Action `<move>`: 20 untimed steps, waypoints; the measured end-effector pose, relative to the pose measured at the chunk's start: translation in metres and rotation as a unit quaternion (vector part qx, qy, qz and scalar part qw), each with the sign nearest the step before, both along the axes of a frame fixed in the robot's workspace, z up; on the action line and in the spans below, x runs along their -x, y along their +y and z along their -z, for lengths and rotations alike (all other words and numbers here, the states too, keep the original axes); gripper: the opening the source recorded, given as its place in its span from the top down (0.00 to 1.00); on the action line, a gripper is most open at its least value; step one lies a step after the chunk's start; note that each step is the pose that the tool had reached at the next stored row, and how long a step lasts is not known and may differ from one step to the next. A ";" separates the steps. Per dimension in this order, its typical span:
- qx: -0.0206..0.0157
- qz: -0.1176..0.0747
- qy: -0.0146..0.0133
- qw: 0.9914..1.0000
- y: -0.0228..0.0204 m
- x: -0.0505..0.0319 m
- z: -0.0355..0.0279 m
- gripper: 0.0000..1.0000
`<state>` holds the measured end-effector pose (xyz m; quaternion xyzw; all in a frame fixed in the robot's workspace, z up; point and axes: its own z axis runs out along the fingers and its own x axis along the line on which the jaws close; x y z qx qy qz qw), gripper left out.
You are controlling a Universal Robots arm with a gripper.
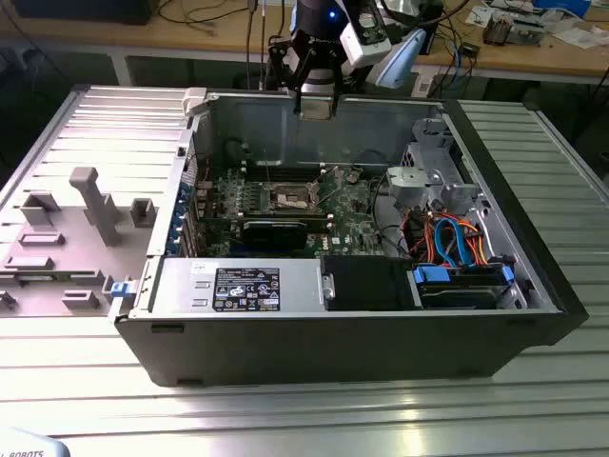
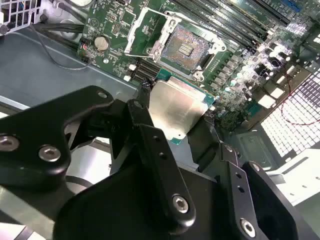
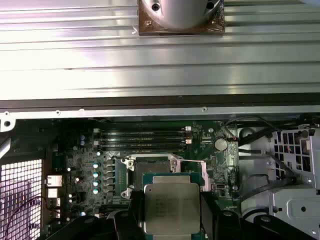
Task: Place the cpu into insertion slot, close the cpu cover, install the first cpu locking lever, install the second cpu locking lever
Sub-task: 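Place the cpu into insertion slot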
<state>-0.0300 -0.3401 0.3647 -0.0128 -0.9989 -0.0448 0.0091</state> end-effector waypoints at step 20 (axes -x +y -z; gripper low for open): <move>0.001 0.046 0.000 0.999 0.0000 0.0000 0.0008 0.46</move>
